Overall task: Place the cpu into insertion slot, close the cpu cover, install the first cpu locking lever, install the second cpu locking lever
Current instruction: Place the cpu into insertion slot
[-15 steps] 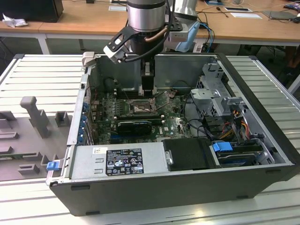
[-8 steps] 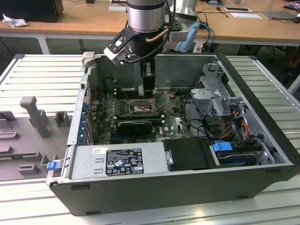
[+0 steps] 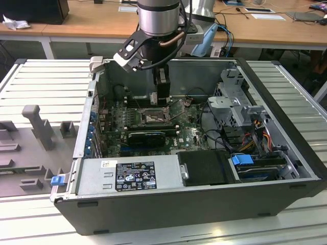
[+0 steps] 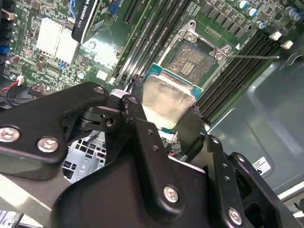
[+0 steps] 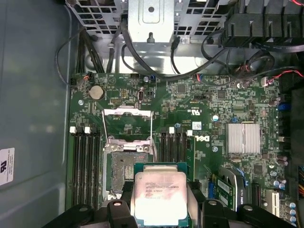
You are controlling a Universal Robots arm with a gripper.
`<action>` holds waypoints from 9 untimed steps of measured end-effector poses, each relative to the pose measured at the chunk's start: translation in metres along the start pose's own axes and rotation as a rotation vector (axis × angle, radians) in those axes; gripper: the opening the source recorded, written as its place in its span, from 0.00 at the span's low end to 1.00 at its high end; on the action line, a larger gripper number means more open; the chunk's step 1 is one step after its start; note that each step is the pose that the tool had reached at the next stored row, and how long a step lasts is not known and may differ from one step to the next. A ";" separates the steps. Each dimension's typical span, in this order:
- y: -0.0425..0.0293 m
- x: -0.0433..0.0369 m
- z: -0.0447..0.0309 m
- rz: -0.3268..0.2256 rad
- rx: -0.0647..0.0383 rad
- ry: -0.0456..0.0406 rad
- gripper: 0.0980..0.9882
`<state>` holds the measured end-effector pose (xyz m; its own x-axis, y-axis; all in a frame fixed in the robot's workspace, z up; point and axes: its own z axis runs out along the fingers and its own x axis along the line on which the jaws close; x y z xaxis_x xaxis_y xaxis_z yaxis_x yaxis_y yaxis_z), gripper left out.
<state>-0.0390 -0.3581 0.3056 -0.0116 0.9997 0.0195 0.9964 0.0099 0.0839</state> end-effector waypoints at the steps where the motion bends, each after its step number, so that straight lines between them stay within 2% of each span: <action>1: 0.0000 0.0000 0.0001 -0.001 0.000 0.0001 0.48; 6: -0.0003 0.0001 0.0005 -0.004 0.000 0.0004 0.48; 9: -0.0014 0.0029 0.0026 -0.003 0.000 0.0004 0.48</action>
<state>-0.0402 -0.3551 0.3029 -0.0151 0.9997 0.0196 0.9964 0.0134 0.0838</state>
